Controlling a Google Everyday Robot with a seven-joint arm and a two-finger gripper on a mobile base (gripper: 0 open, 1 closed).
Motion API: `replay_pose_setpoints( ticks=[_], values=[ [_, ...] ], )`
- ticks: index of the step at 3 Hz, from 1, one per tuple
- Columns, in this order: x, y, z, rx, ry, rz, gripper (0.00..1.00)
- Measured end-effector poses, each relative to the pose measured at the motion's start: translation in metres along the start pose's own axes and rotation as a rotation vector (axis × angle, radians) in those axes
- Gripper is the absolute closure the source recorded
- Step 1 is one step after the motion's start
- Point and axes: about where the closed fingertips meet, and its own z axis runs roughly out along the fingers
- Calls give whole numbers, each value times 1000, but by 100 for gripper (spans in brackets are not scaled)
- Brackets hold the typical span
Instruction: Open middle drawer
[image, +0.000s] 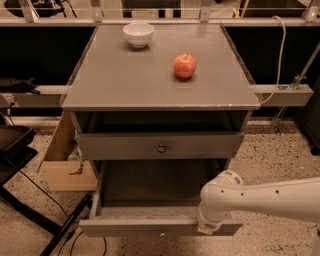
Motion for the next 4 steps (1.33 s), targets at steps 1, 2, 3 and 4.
replay_pose_setpoints(
  ticks=[1, 2, 3, 4],
  values=[
    [0, -5, -1, 0, 0, 0, 100],
    [-1, -10, -2, 0, 0, 0, 100],
    [-1, -12, -2, 0, 0, 0, 100],
    [1, -7, -6, -12, 3, -7, 100]
  ],
)
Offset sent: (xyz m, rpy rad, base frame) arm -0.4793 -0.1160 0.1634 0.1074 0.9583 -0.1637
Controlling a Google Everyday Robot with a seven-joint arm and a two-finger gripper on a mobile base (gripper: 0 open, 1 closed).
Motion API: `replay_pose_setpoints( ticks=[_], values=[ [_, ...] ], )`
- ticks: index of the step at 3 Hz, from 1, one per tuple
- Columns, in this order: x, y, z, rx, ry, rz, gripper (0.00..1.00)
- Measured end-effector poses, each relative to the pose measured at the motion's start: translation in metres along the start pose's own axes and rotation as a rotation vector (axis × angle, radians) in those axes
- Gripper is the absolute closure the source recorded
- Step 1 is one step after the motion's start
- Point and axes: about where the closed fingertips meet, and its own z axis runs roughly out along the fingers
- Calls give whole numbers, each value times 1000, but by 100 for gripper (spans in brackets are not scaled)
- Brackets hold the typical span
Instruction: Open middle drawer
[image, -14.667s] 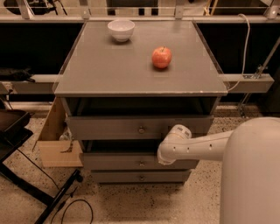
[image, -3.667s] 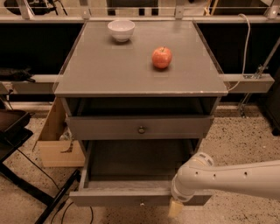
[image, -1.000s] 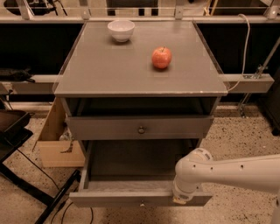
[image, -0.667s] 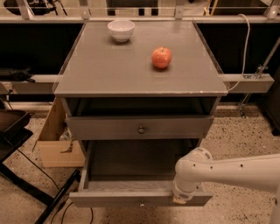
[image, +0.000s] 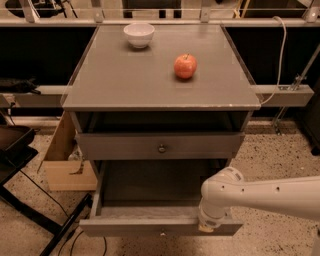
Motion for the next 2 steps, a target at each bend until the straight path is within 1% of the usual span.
replay_pose_setpoints(
  ticks=[1, 2],
  values=[
    [0, -4, -1, 0, 0, 0, 100],
    [1, -2, -3, -9, 2, -5, 100]
  ],
)
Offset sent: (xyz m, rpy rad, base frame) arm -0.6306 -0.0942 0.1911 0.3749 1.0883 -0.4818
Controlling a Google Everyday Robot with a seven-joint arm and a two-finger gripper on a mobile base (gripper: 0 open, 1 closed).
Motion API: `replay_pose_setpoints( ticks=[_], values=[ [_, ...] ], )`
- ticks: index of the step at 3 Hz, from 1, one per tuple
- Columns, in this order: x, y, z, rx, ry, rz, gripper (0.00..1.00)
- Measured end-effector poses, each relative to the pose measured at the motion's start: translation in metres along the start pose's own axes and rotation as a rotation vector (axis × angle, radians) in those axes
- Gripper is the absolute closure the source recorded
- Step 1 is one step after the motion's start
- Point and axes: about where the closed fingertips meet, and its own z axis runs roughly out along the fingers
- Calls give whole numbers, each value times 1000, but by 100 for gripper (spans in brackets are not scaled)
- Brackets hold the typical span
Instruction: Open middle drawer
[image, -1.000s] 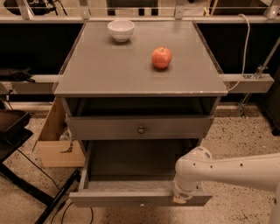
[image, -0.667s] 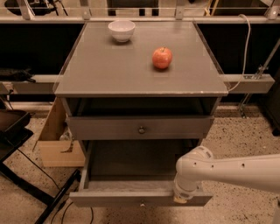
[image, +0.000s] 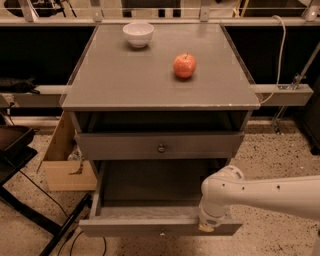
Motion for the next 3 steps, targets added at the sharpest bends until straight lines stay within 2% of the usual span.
replay_pose_setpoints(
  ticks=[2, 3],
  values=[
    [1, -2, -2, -6, 1, -3, 100],
    [4, 4, -4, -25, -2, 2, 100]
  ],
)
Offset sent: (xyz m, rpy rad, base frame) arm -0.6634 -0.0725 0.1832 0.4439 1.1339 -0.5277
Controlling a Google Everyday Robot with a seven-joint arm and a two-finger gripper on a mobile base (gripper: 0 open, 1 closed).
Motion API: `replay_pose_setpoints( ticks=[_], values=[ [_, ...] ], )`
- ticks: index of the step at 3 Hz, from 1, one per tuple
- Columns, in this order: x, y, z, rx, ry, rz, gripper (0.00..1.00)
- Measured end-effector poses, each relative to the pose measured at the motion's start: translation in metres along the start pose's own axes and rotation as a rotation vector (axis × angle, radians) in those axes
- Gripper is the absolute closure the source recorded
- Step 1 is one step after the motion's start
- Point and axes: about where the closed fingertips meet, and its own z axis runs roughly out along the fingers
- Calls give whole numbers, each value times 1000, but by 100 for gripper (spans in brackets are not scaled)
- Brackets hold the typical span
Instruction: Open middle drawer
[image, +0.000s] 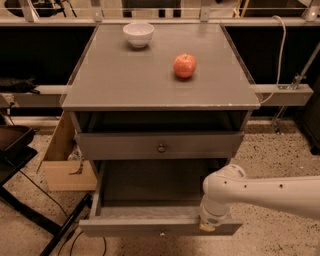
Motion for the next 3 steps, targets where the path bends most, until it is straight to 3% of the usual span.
replay_pose_setpoints(
  ticks=[2, 3],
  values=[
    [-1, -7, -1, 0, 0, 0, 100],
    [-1, -7, -1, 0, 0, 0, 83]
  ],
)
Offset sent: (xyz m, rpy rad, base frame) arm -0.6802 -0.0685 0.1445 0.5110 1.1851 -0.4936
